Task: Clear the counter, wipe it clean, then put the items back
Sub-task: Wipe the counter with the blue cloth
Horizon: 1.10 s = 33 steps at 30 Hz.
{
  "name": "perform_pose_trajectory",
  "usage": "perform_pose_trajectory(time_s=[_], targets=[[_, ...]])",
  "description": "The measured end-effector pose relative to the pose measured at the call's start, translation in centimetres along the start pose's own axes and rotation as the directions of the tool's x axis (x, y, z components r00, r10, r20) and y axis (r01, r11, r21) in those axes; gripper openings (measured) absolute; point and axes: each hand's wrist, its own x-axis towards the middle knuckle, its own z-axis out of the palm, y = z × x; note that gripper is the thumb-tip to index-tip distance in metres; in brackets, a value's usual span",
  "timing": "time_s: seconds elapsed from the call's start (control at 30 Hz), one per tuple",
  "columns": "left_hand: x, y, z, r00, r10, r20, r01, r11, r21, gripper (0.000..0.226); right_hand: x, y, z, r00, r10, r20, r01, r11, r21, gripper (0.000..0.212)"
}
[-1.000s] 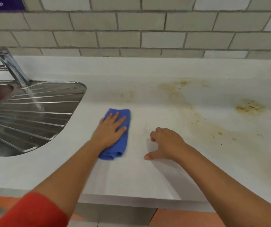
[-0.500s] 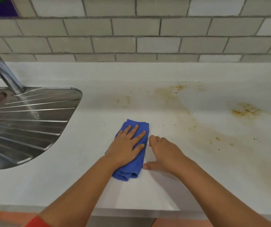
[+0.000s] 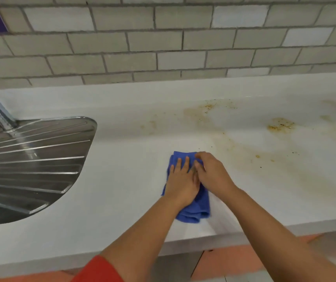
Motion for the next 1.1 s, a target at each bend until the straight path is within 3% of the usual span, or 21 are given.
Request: perform_pose_trajectory(time_s=[0.07, 0.13, 0.2, 0.27, 0.43, 0.5, 0.6, 0.7, 0.77, 0.83, 0.9, 0.97, 1.03, 1.1], targets=[[-1.6, -0.5, -0.9, 0.999, -0.027, -0.038, 0.011, 0.926, -0.377, 0.041, -0.4, -2.0, 2.4, 1.0, 0.005, 0.003, -0.006, 0.999, 0.034, 0.043], [-2.5, -3.2, -2.8, 0.971, -0.124, -0.206, 0.001, 0.858, -0.514, 0.035, -0.6, -3.2, 5.3, 0.999, 0.047, -0.024, -0.046, 0.999, 0.018, 0.052], [-2.7, -7.0, -4.6, 0.925, -0.178, -0.336, 0.024, 0.91, -0.415, 0.038, -0.5, -3.4, 7.4, 0.997, 0.081, -0.014, -0.082, 0.979, -0.184, 0.06], [-2.6, -10.5, -6.2, 0.91, -0.172, -0.377, 0.068, 0.96, -0.273, 0.035, -0.6, -3.0, 7.7, 0.996, 0.08, 0.033, -0.062, 0.927, -0.37, 0.06], [-0.8, -16.0, -8.5, 0.915, -0.153, -0.373, 0.157, 0.987, -0.02, 0.037, -5.5, 0.1, 5.2, 0.976, -0.06, 0.21, 0.136, 0.919, -0.369, 0.062], [-0.4, -16.8, -8.7, 0.921, -0.158, -0.357, 0.177, 0.984, 0.021, 0.039, -6.8, 2.3, 3.3, 0.988, 0.006, 0.152, 0.057, 0.911, -0.408, 0.072], [-0.3, -17.2, -8.2, 0.922, -0.188, -0.339, 0.201, 0.98, 0.003, 0.04, -5.5, 3.9, 2.1, 0.967, 0.255, 0.021, -0.21, 0.839, -0.503, 0.061], [0.2, -17.6, -8.0, 0.912, -0.176, -0.37, 0.19, 0.982, 0.002, 0.04, -2.8, 1.6, 4.1, 0.936, 0.34, -0.09, -0.332, 0.77, -0.545, 0.059], [0.4, -17.7, -7.9, 0.912, -0.184, -0.368, 0.203, 0.979, 0.014, 0.04, -1.6, -1.4, 6.4, 0.967, 0.255, -0.032, -0.229, 0.799, -0.556, 0.058], [0.8, -17.8, -8.0, 0.905, -0.179, -0.387, 0.226, 0.971, 0.078, 0.038, -1.8, -4.7, 9.0, 0.992, 0.077, 0.095, -0.014, 0.848, -0.53, 0.056], [1.5, -18.0, -8.8, 0.891, -0.171, -0.421, 0.245, 0.961, 0.127, 0.034, -2.8, -6.5, 10.3, 0.965, -0.096, 0.244, 0.202, 0.863, -0.463, 0.054], [2.8, -18.4, -10.1, 0.872, -0.177, -0.456, 0.246, 0.965, 0.095, 0.034, -2.2, -5.6, 9.4, 0.927, -0.21, 0.311, 0.327, 0.859, -0.393, 0.055], [4.1, -18.9, -11.0, 0.86, -0.198, -0.47, 0.26, 0.963, 0.068, 0.035, 0.5, -2.9, 7.6, 0.941, -0.202, 0.272, 0.297, 0.879, -0.374, 0.056], [5.2, -19.0, -11.2, 0.856, -0.198, -0.478, 0.25, 0.967, 0.046, 0.033, 4.1, -0.3, 5.7, 0.981, -0.043, 0.188, 0.118, 0.902, -0.415, 0.05]])
